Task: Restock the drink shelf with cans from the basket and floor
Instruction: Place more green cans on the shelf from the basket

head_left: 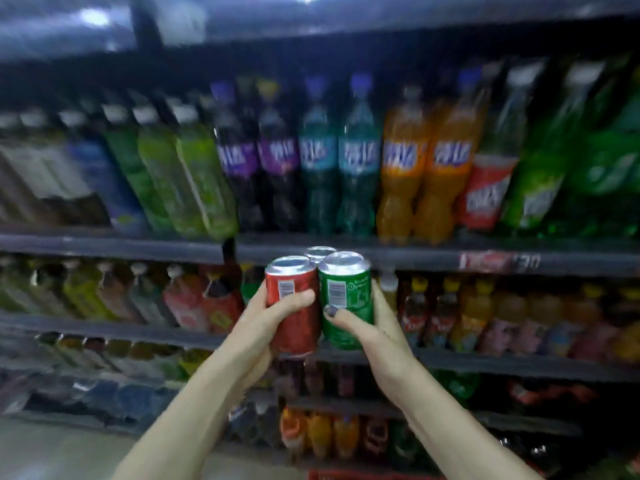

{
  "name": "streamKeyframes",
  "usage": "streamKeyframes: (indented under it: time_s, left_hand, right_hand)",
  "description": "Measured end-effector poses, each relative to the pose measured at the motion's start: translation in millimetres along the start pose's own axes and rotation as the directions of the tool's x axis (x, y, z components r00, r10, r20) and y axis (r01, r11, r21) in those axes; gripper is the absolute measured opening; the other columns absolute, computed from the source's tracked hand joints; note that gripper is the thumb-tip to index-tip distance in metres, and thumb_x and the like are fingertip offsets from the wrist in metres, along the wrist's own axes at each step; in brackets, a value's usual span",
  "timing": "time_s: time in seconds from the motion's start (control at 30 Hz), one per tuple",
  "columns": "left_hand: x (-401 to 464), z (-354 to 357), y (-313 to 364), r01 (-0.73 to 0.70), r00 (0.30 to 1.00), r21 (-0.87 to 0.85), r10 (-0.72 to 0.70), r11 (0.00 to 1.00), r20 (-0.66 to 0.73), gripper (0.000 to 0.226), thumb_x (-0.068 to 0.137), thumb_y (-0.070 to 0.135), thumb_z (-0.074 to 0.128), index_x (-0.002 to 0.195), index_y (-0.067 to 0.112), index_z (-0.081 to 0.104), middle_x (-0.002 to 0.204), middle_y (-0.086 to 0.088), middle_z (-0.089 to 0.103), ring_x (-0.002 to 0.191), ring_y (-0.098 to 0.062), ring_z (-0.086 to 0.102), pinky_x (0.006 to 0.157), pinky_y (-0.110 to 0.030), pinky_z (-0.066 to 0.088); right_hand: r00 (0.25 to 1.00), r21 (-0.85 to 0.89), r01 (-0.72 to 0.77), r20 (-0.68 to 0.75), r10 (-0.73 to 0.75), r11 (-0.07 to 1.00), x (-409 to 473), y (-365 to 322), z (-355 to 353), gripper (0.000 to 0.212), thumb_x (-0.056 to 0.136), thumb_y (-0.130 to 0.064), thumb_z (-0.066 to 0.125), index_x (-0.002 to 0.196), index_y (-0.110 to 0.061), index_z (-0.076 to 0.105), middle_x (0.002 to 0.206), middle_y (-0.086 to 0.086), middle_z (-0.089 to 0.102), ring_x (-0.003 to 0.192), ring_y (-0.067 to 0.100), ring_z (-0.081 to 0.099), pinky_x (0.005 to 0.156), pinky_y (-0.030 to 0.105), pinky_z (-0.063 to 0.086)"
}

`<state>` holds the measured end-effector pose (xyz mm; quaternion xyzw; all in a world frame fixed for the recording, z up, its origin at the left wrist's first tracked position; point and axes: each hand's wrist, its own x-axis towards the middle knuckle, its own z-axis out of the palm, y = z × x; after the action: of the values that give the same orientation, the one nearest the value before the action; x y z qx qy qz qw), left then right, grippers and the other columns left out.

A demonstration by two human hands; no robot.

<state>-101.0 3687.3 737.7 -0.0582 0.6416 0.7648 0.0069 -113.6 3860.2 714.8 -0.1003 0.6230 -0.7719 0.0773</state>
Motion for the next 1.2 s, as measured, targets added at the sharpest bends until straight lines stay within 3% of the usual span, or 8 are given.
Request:
streamKeyframes:
  time_s: [0.2,0.3,0.5,0.6,0.7,0.87,1.03,1.2]
  left_hand:
    - [-7.0,22.7,164.6,-0.313,0.941,0.068,0.301,0.947,0.153,0.059,0.073,0.036,0.083,0.129,0.027,0.067,0.120,-0.005,0.078,0.110,-0.024,0.076,0.083,-0.040,0.063]
    - [-0.9,33.8,225.5,-0.437,0.892,0.082,0.420,0.896,0.169,0.048,0.080,0.034,0.075,0.126,0.024,0.069,0.114,-0.005,0.080,0.104,-0.026,0.077,0.077,-0.038,0.064]
    - [16.0,53.0,314.0,-0.563,0.806,0.034,0.540,0.826,0.242,0.051,0.082,0.037,0.074,0.128,0.018,0.066,0.112,-0.007,0.080,0.099,-0.024,0.078,0.075,-0.042,0.065]
    - [39.7,57.3,346.0,-0.565,0.798,0.012,0.543,0.825,0.260,0.057,0.084,0.039,0.075,0.135,0.014,0.064,0.116,-0.009,0.079,0.103,-0.025,0.078,0.078,-0.042,0.064]
    - [72.5,57.3,368.4,-0.530,0.809,-0.006,0.508,0.848,0.296,0.057,0.093,0.039,0.073,0.142,0.013,0.059,0.127,-0.014,0.074,0.115,-0.031,0.074,0.092,-0.050,0.061]
    - [119.6,57.0,379.5,-0.479,0.822,0.045,0.430,0.877,0.372,0.061,0.095,0.045,0.070,0.145,0.014,0.054,0.130,-0.015,0.073,0.118,-0.036,0.071,0.101,-0.055,0.056]
    - [144.1,60.5,374.7,-0.454,0.857,0.165,0.379,0.875,0.350,0.041,0.101,0.046,0.059,0.129,0.018,0.064,0.109,-0.005,0.081,0.101,-0.022,0.079,0.078,-0.035,0.064]
    - [157.4,46.7,370.6,-0.422,0.862,0.246,0.301,0.873,0.408,0.048,0.092,0.051,0.061,0.129,0.019,0.066,0.121,-0.005,0.078,0.113,-0.023,0.075,0.090,-0.037,0.063]
  right_hand:
    - [0.943,-0.050,0.328,0.072,-0.324,0.943,20.7,-152.8,32.9,0.053,0.086,-0.021,0.082,0.134,-0.022,0.059,0.124,0.000,0.074,0.116,0.017,0.070,0.097,0.034,0.059]
    - [0.898,-0.096,0.439,0.055,-0.436,0.893,37.1,-210.4,40.5,0.051,0.084,-0.025,0.079,0.130,-0.021,0.060,0.121,0.003,0.074,0.115,0.021,0.071,0.104,0.050,0.055]
    - [0.819,-0.139,0.573,0.067,-0.570,0.807,78.8,-299.0,54.5,0.055,0.079,-0.034,0.083,0.128,-0.022,0.062,0.120,0.002,0.075,0.116,0.022,0.070,0.107,0.051,0.051]
    - [0.818,-0.170,0.572,0.060,-0.571,0.802,109.5,-335.1,62.3,0.067,0.072,-0.037,0.086,0.131,-0.018,0.061,0.120,0.006,0.076,0.115,0.026,0.071,0.106,0.051,0.051]
    - [0.849,-0.218,0.522,0.044,-0.526,0.825,136.0,-362.9,66.1,0.075,0.064,-0.041,0.088,0.130,-0.018,0.062,0.117,0.007,0.077,0.111,0.028,0.073,0.101,0.053,0.055]
    - [0.903,-0.189,0.427,0.028,-0.429,0.885,171.3,-376.2,60.2,0.066,0.071,-0.030,0.082,0.130,-0.011,0.063,0.110,0.012,0.078,0.098,0.028,0.077,0.079,0.043,0.063]
    - [0.906,-0.247,0.374,-0.106,-0.409,0.894,189.5,-362.9,56.9,0.079,0.051,-0.048,0.090,0.122,-0.024,0.065,0.108,0.000,0.079,0.104,0.024,0.075,0.100,0.049,0.056]
    - [0.901,-0.349,0.339,-0.147,-0.408,0.874,189.8,-357.1,57.6,0.078,0.054,-0.051,0.087,0.124,-0.026,0.062,0.110,-0.005,0.076,0.105,0.018,0.072,0.100,0.044,0.055]
